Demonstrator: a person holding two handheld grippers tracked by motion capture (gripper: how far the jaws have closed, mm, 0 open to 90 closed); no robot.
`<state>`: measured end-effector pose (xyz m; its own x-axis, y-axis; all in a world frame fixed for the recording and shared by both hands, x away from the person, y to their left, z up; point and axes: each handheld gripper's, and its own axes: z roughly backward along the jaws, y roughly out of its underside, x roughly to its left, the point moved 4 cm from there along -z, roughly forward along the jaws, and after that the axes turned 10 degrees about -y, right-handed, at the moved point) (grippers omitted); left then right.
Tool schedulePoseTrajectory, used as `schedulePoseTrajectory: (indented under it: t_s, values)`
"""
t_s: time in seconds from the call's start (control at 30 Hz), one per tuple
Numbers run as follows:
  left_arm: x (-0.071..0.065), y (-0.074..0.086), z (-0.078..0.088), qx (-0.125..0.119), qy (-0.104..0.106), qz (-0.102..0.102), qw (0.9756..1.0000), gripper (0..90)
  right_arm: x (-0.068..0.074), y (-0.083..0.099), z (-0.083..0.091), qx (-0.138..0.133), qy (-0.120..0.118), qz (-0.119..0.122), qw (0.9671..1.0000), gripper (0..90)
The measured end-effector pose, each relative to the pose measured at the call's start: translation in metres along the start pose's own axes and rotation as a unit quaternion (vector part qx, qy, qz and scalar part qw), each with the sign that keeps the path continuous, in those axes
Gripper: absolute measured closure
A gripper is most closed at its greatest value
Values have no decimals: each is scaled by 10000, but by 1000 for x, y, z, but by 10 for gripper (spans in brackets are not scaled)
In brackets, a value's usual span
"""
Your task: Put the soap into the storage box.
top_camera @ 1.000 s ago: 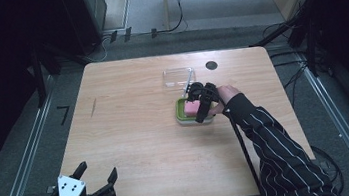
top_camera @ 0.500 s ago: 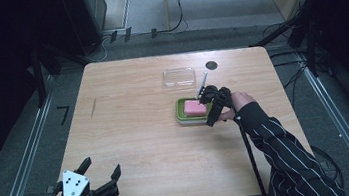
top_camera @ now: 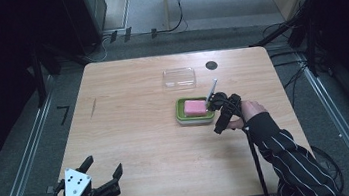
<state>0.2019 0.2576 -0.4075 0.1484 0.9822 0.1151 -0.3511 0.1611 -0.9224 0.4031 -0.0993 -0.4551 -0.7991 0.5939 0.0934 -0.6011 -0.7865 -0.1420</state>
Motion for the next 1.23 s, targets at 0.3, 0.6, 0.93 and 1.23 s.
schedulePoseTrajectory:
  t_s: [0.3,0.6,0.93,1.23]
  values:
    - [-3,-2,-4,-1,69,-38,10000,143,6,26,-5,195,43,-215,9996,94]
    - [-5,-4,-8,-10,139,-71,9999,143,17,49,-13,300,79,-285,9991,94]
    - [-9,-6,-12,-28,217,-89,9997,143,31,74,-19,363,131,-293,9988,94]
    - [-11,-7,-16,-28,284,-125,9995,143,40,89,-21,299,98,-224,9993,94]
